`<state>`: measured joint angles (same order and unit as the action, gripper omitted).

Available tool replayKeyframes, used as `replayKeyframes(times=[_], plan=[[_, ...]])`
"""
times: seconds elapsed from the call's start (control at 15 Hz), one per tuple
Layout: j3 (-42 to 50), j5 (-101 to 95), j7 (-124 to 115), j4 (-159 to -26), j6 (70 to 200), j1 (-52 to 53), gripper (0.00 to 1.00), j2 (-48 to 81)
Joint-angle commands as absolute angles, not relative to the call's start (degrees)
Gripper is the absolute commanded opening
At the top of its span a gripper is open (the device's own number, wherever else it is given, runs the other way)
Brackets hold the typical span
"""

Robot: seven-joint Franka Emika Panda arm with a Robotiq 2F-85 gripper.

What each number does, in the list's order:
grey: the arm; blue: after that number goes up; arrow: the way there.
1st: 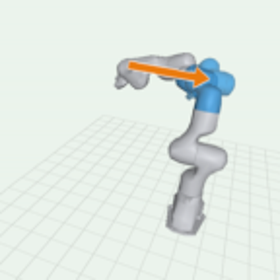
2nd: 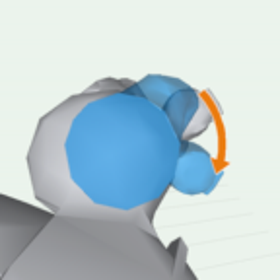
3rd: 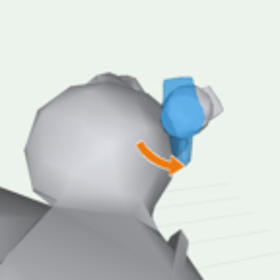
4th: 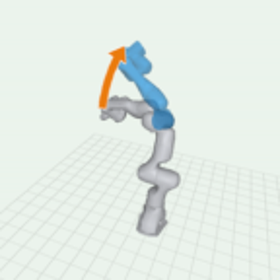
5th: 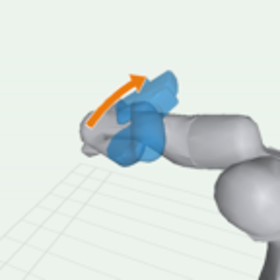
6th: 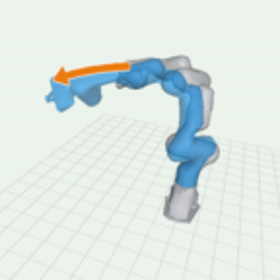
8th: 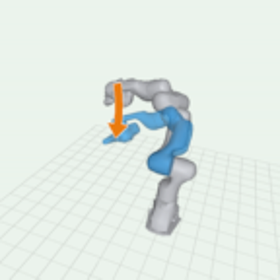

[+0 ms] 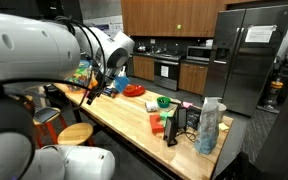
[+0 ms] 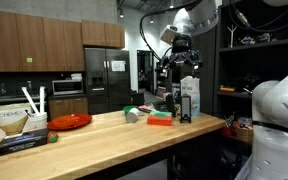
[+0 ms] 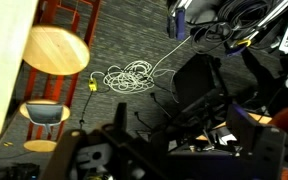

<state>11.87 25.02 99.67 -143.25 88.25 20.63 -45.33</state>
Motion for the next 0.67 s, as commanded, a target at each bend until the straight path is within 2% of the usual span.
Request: replayKeyframes(times=[0.0,0.6], plan=[[12.19,26.39,108.47,-140.21,83.19,18.93,1.0,-42.29],[8.99,26.28,112.17,-140.18,81.77,13.71,1.0,-40.97]])
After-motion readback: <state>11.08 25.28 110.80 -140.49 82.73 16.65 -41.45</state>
